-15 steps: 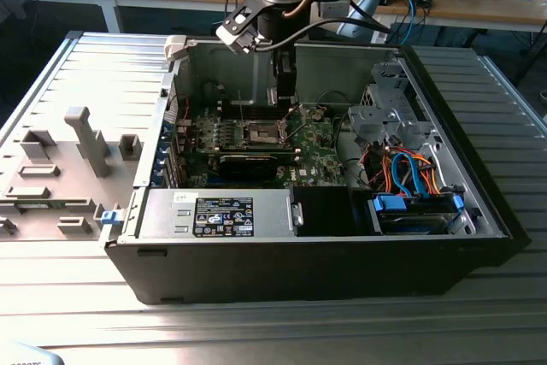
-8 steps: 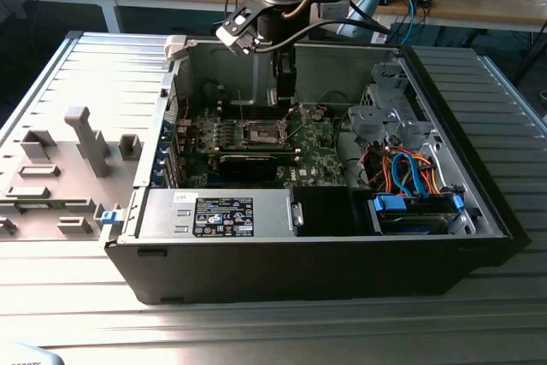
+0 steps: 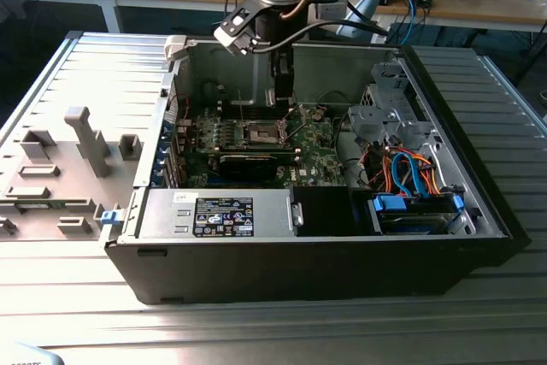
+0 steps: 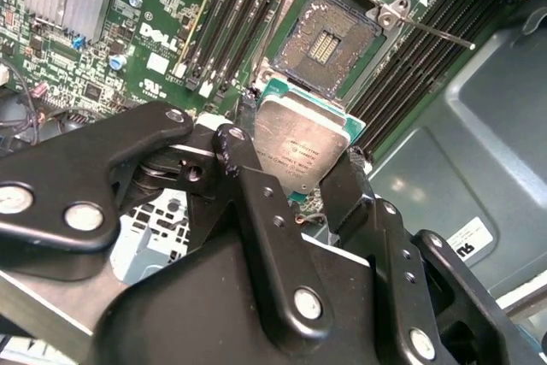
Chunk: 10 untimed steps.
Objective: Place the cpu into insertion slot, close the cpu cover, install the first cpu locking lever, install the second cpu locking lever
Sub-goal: 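Place the cpu into insertion slot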
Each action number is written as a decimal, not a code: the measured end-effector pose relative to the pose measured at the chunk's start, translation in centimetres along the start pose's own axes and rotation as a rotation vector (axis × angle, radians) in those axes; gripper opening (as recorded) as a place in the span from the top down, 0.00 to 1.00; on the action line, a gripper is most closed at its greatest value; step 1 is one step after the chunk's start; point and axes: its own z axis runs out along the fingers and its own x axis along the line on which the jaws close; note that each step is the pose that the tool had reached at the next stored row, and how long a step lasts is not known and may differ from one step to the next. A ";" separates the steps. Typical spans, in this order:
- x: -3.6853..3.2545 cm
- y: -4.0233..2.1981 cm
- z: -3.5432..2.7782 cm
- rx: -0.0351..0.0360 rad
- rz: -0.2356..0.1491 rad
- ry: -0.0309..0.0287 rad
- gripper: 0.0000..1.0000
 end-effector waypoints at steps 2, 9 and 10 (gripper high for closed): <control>0.01 -0.11 0.02 0.0000 0.000 0.0001 0.46; 0.02 -0.91 0.20 0.0000 0.000 0.0001 0.46; 0.02 -1.01 0.23 0.0000 0.000 0.0000 0.46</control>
